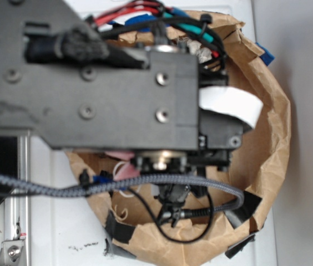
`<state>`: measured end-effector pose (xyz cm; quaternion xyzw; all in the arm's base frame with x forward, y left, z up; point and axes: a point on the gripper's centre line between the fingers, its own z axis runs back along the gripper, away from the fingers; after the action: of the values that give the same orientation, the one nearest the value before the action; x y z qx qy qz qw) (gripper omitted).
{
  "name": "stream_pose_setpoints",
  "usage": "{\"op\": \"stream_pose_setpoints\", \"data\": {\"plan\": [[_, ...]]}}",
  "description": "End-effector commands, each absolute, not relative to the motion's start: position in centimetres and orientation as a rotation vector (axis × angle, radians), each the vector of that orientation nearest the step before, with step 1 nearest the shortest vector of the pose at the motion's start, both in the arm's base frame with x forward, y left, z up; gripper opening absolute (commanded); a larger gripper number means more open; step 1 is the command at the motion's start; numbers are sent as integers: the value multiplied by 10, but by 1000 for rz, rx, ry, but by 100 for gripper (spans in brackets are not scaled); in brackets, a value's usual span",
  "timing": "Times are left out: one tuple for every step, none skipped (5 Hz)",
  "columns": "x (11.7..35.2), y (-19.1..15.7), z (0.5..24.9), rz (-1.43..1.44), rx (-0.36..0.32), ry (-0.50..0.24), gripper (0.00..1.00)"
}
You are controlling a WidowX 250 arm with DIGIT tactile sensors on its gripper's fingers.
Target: Grab the pink bunny.
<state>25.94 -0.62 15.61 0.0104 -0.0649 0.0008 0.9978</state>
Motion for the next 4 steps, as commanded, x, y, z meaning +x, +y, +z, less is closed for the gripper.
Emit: {"op": "stream_pose_setpoints", "data": {"plan": [[262,0,171,30,27,-186,0],[262,1,171,28,22,-188,0],[262,0,171,25,20,-188,0],[263,2,171,26,19,-190,0]]}}
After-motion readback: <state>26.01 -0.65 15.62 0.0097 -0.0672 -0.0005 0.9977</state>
